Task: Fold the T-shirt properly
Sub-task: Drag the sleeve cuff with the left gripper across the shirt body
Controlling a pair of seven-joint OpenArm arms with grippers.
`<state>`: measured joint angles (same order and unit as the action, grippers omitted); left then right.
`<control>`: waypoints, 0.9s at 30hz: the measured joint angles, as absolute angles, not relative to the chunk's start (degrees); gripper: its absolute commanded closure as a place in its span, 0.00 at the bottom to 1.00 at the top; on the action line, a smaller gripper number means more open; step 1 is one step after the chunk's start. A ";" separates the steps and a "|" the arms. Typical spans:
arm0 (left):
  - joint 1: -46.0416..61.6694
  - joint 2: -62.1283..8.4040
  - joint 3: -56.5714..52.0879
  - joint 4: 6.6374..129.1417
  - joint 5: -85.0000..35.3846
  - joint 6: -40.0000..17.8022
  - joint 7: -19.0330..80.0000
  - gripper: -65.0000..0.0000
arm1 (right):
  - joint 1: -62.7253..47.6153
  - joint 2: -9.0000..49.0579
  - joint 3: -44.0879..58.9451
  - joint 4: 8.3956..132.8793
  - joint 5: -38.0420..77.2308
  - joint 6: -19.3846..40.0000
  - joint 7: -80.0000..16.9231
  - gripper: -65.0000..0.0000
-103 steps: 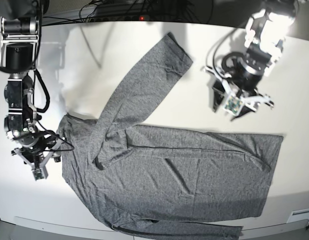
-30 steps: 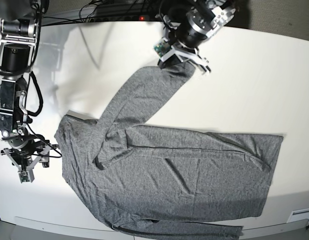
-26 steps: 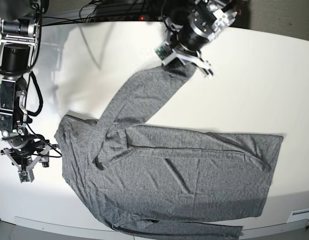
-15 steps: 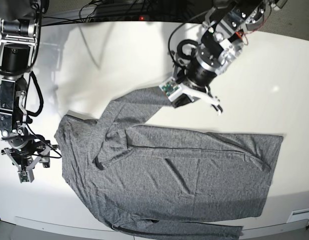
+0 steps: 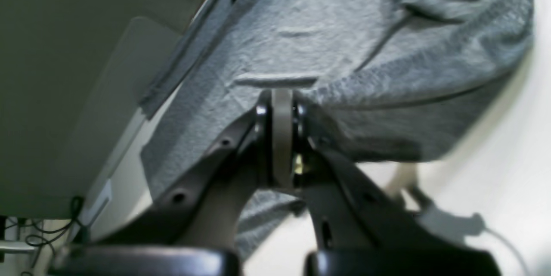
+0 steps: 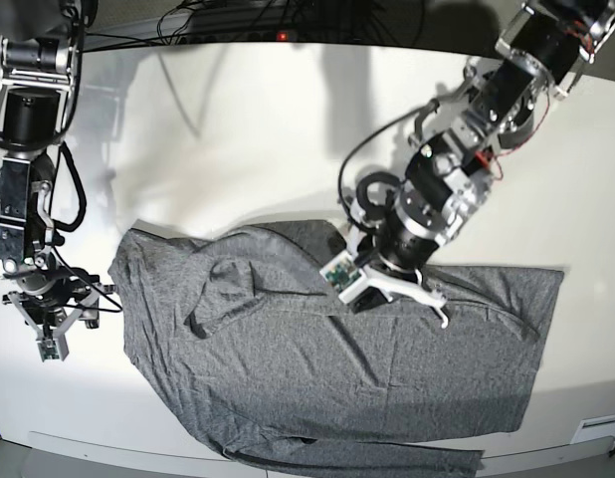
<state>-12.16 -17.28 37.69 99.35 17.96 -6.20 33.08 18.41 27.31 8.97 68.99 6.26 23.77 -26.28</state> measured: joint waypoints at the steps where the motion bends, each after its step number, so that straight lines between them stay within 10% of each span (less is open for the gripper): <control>1: -13.28 -17.30 37.78 97.65 18.00 -6.17 33.15 1.00 | 18.41 27.31 8.97 68.99 6.24 23.77 -26.48 0.53; 27: -36.97 -17.12 37.89 56.45 16.69 -6.17 29.43 1.00 | 18.39 27.20 8.97 68.99 6.22 23.77 -26.44 0.53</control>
